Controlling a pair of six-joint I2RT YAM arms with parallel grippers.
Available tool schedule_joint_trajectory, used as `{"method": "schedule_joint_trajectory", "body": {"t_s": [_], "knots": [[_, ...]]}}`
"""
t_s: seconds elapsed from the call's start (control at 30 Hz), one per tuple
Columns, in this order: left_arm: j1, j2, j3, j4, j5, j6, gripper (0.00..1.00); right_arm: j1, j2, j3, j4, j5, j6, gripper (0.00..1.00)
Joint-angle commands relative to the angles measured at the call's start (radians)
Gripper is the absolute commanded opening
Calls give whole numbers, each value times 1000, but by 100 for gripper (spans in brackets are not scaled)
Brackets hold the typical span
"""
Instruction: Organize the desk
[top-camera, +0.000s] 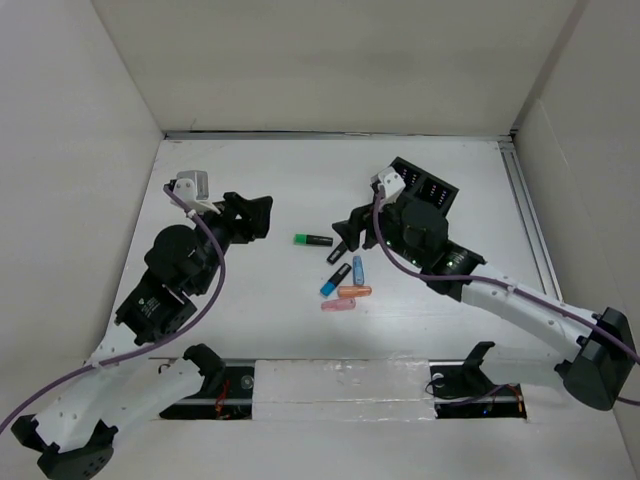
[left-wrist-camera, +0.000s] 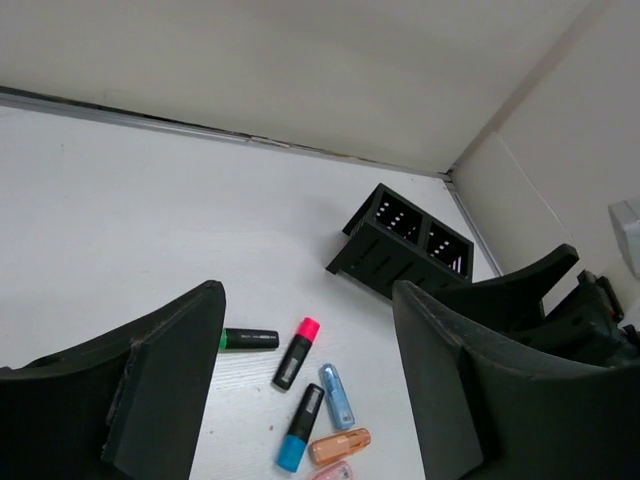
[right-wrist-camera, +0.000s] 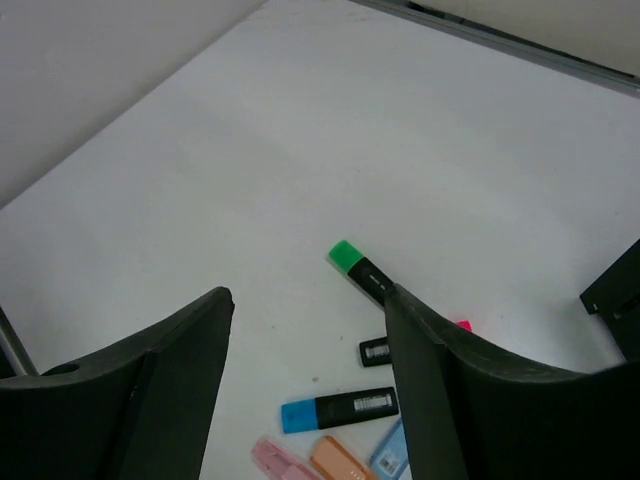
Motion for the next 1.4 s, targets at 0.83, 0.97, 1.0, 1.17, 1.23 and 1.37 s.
{"method": "schedule_joint_trajectory", "body": {"t_s": [0.83, 0.97, 1.0, 1.17, 1.23, 1.37], "knots": [[-3, -57, -111, 133, -230, 201, 33, 12, 744, 484, -250, -107, -284, 76], [-3, -90, -120, 135, -225, 201, 34, 12, 834, 568, -318, -38, -311, 81], [-3, -94, -120, 135, -225, 204, 35, 12, 846, 568, -312, -3, -320, 82], [-3, -115, -126, 135, -230, 207, 36, -8, 942, 639, -364, -60, -344, 82], [-3, -114, -126, 135, -234, 212, 36, -8, 963, 648, -366, -117, -343, 82], [-3, -107, -122, 133, -234, 213, 36, -8, 1008, 705, -401, -127, -354, 77]]}}
